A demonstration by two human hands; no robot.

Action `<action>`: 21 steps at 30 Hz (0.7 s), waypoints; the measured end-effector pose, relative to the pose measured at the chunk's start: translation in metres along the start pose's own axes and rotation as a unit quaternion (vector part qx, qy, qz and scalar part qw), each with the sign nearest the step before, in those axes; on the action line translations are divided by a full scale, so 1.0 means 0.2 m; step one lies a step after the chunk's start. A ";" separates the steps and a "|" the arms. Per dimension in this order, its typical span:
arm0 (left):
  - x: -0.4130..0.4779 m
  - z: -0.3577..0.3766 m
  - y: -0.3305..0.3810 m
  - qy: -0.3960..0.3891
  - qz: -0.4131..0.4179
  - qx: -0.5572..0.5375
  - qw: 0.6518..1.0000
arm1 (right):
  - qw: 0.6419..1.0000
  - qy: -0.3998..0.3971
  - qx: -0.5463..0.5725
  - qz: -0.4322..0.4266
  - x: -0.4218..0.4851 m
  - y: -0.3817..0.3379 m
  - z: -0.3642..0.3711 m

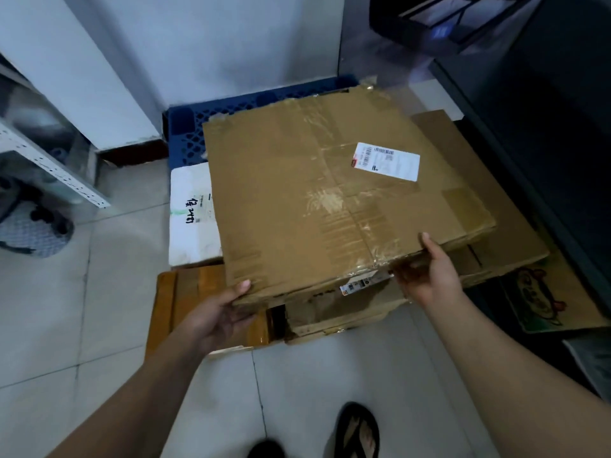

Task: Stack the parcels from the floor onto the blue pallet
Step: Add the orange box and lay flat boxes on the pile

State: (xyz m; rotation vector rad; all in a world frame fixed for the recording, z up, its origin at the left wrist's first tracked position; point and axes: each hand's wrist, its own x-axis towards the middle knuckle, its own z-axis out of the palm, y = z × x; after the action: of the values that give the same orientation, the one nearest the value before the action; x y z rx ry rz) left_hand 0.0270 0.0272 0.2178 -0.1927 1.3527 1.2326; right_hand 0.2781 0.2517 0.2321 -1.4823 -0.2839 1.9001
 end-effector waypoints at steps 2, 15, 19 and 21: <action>0.04 0.13 -0.04 -0.009 -0.008 0.015 1.000 | 0.999 0.008 0.030 -0.016 0.03 -0.06 -0.08; 0.36 1.00 -0.36 0.006 0.001 0.253 0.967 | 0.990 0.125 0.040 -0.043 0.46 -0.61 -0.70; 0.39 1.01 -0.40 0.050 -0.011 0.258 0.965 | 0.989 0.144 -0.028 0.013 0.57 -0.64 -0.74; 0.39 1.01 -0.41 0.063 -0.009 0.256 0.965 | 0.987 0.143 -0.070 0.016 0.59 -0.63 -0.75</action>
State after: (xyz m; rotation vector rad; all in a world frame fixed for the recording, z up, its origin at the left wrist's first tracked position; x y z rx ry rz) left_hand 0.1932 0.1820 0.1732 0.0852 1.7296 0.8286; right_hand 0.4529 0.3834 0.1658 -1.8382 -0.2646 1.6916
